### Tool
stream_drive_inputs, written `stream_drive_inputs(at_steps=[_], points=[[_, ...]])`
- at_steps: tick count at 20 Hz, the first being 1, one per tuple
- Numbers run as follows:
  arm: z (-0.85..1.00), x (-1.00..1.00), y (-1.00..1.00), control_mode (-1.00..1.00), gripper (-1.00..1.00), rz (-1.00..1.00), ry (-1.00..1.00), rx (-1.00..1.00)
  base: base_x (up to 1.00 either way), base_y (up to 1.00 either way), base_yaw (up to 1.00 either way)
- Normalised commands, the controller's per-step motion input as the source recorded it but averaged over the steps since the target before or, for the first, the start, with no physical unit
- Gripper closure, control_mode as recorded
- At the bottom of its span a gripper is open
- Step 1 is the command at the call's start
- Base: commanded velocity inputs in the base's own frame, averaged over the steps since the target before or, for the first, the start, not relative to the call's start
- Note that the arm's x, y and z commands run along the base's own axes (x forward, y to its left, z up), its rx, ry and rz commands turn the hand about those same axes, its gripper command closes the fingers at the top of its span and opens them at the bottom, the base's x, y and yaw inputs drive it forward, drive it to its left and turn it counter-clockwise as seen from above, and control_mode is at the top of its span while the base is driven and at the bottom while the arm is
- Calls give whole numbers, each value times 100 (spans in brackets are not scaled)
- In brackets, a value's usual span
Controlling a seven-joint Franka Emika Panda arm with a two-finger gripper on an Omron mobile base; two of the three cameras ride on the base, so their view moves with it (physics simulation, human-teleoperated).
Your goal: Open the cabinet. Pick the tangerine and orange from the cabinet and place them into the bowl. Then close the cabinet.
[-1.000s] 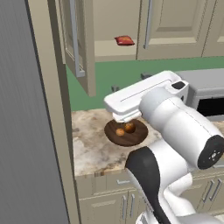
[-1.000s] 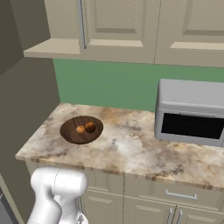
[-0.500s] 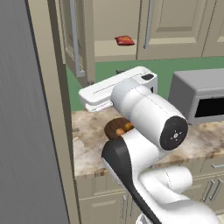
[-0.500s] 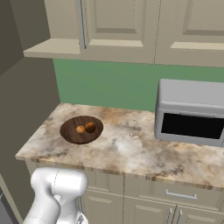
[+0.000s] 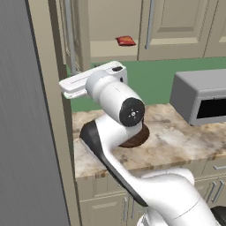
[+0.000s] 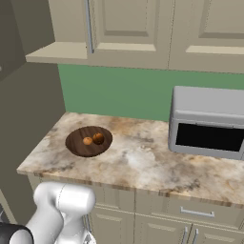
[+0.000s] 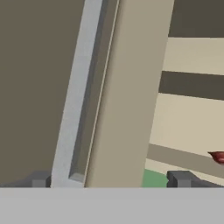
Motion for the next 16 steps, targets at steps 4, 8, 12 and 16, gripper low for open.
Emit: stream_drive_inputs(at_steps=[4,8,12,16], points=[[-34,100,27,-100,-100,-12,0,0,0,0,0],[-7,96,-21,-100,-100,-28,1,0,0,0,0],[-8,88,-80,-100,-100,-36,2,0,0,0,0],[-37,100,-100,-100,-100,-29,5,1,0,0,0]])
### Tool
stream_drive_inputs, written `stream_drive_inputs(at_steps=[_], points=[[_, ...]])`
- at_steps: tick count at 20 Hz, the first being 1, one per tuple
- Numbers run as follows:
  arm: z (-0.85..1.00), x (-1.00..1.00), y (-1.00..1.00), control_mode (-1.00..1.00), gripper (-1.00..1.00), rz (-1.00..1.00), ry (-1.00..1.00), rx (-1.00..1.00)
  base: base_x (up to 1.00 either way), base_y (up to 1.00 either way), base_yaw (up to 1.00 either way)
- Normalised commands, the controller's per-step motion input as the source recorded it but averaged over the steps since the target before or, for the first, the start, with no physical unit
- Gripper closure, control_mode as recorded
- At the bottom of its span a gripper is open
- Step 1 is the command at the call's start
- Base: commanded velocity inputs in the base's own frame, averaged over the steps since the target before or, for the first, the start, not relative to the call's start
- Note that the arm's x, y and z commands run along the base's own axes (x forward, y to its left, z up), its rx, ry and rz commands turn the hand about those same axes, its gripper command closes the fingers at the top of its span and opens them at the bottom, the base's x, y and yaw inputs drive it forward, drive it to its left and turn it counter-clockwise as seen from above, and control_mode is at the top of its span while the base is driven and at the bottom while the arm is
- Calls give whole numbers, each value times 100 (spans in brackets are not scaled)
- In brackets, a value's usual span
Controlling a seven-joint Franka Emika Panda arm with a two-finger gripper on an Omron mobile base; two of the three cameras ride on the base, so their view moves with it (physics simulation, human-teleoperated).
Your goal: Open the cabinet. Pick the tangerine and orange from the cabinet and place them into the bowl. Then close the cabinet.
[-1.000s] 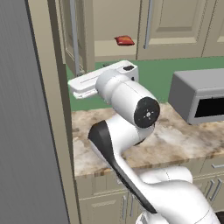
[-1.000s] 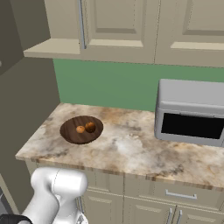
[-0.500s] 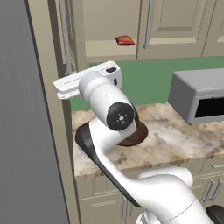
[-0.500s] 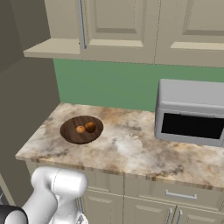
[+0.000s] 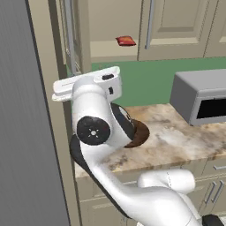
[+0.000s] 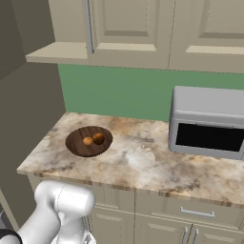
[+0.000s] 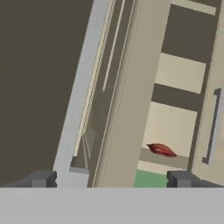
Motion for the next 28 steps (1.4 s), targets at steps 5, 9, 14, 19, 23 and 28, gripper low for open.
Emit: stream_drive_inputs(at_steps=[5,9,14,19,23,28], points=[[-53,100,-100,-100,-100,-20,7,5,0,0,0],[-69,100,-100,-100,-100,-5,12,9,0,0,0],[-34,98,-53,-100,-100,16,15,4,0,0,0],[1,70,-2,-100,-100,-1,21,0,0,0,0],[1,100,-31,-100,-100,-32,32,0,0,0,0],[0,100,-26,-100,-100,-49,26,0,0,0,0]])
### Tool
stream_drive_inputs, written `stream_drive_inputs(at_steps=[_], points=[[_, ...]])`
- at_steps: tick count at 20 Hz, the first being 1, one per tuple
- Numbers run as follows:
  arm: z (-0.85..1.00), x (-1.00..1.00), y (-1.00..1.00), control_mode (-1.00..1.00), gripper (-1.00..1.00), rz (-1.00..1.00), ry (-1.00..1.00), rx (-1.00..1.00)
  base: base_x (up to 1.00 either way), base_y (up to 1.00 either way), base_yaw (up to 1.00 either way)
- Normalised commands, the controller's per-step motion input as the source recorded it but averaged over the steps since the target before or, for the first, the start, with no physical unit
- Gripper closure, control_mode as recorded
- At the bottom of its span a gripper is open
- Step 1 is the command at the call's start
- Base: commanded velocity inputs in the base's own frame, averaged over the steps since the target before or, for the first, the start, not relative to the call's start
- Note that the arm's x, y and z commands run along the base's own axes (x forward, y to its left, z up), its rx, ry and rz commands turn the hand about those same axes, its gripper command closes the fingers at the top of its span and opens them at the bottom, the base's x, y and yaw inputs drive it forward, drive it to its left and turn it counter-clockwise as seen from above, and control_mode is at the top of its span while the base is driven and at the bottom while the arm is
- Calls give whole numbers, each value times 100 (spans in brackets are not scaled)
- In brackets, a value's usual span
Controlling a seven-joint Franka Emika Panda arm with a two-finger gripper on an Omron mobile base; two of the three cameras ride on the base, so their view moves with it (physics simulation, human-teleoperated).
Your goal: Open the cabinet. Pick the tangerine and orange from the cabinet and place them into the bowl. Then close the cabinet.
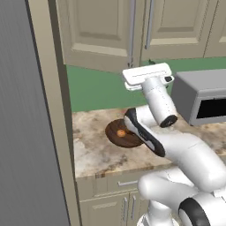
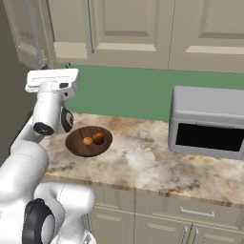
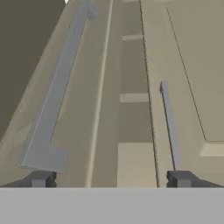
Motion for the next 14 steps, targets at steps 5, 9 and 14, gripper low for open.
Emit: stream_drive_inputs(at_steps=[5,9,14], points=[[0,100,-20,-100,-100,-55,21,0,0,0,0],[0,100,-2,-100,-100,-63,15,-3,0,0,0],[-5,100,0,-100,-100,-46,12,-1,0,0,0]])
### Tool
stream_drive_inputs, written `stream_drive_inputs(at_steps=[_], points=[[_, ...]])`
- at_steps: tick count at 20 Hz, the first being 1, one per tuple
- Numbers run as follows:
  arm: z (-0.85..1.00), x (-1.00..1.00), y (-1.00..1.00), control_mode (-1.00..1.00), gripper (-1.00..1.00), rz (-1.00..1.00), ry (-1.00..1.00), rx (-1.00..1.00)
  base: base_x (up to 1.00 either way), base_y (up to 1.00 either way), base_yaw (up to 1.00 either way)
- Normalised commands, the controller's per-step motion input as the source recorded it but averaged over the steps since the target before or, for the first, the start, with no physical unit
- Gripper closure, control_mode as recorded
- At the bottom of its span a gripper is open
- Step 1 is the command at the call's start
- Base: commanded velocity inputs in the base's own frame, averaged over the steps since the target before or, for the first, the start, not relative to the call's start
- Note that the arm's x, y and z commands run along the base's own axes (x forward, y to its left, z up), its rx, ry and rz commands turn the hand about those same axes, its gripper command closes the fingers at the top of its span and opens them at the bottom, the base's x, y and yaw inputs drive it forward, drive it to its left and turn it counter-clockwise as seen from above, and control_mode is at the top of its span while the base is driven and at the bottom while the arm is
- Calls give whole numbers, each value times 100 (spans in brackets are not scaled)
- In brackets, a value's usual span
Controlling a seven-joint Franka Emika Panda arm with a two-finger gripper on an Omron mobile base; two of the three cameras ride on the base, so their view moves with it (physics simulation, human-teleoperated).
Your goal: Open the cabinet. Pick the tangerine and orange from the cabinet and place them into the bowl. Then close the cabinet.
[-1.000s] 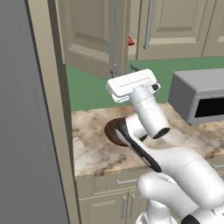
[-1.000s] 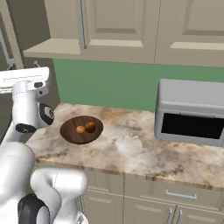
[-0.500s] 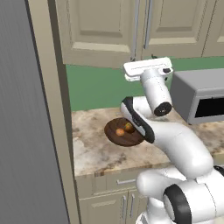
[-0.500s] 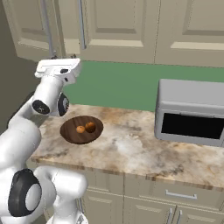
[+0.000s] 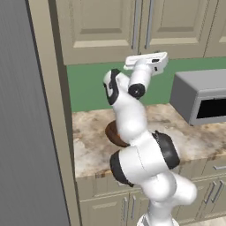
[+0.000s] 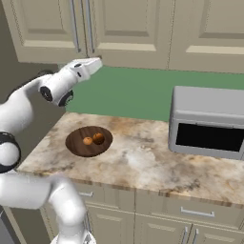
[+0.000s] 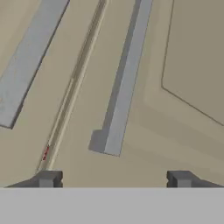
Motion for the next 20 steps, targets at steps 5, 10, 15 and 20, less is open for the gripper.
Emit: stream_drive_inputs(at_steps=[5,10,15,20], points=[[-17,100,0,-100,-100,-17,16,0,0,0,0],[-7,100,0,-100,-100,-9,23,5,0,0,0],[38,40,-18,-100,-100,5,20,14,0,0,0],[-2,63,-23,-100,-100,1,17,6,0,0,0]])
